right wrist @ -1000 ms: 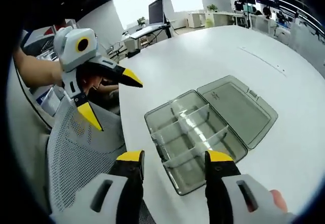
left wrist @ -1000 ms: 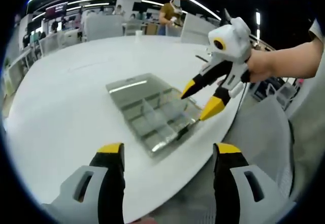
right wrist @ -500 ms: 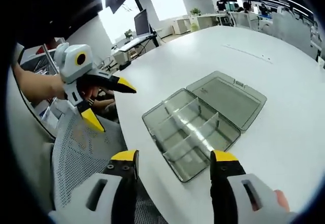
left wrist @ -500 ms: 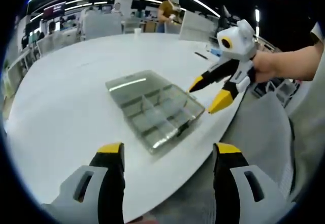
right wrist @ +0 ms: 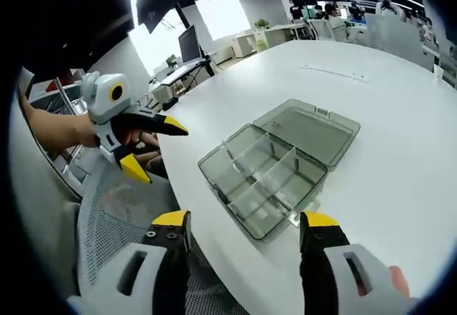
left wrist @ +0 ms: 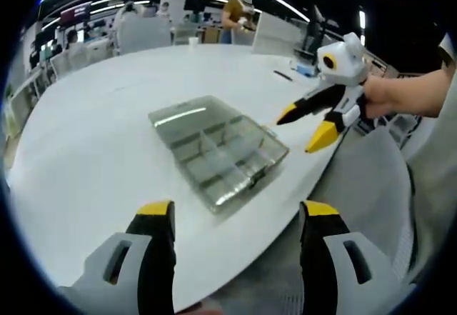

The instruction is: Insert the divider into the dual guide fixture by aligning both edges with the guide slots and pushing it downward to the bottom, including one-sided entry, uneven engagement, binding, and posture correction.

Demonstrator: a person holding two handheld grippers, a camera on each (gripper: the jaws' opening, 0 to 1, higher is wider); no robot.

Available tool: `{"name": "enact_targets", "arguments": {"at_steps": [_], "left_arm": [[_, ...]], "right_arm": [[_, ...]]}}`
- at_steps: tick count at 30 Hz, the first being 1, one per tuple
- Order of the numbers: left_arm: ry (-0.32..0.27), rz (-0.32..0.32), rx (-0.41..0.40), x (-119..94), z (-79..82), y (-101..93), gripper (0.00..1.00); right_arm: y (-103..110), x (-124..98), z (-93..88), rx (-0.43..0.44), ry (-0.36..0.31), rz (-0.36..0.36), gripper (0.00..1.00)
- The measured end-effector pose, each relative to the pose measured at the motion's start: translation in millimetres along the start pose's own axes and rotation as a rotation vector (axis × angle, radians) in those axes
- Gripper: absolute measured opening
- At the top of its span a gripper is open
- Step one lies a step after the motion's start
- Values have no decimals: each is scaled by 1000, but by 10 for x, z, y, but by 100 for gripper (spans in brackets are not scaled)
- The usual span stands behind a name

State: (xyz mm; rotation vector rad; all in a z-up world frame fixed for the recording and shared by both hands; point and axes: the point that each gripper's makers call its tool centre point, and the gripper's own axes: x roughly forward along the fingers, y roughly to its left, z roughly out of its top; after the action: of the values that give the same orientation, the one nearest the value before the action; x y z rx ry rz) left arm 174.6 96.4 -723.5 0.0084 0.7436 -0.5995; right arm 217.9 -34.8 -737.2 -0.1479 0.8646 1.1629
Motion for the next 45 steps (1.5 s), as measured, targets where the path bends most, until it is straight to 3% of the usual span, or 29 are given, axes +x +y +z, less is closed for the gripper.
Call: {"name": "enact_targets", "arguments": {"at_steps": [45], "left_arm": [[-6, 19, -10, -40, -3, -18, 72]], "right_arm": [[90, -268, -96, 46, -74, -43, 64]]}}
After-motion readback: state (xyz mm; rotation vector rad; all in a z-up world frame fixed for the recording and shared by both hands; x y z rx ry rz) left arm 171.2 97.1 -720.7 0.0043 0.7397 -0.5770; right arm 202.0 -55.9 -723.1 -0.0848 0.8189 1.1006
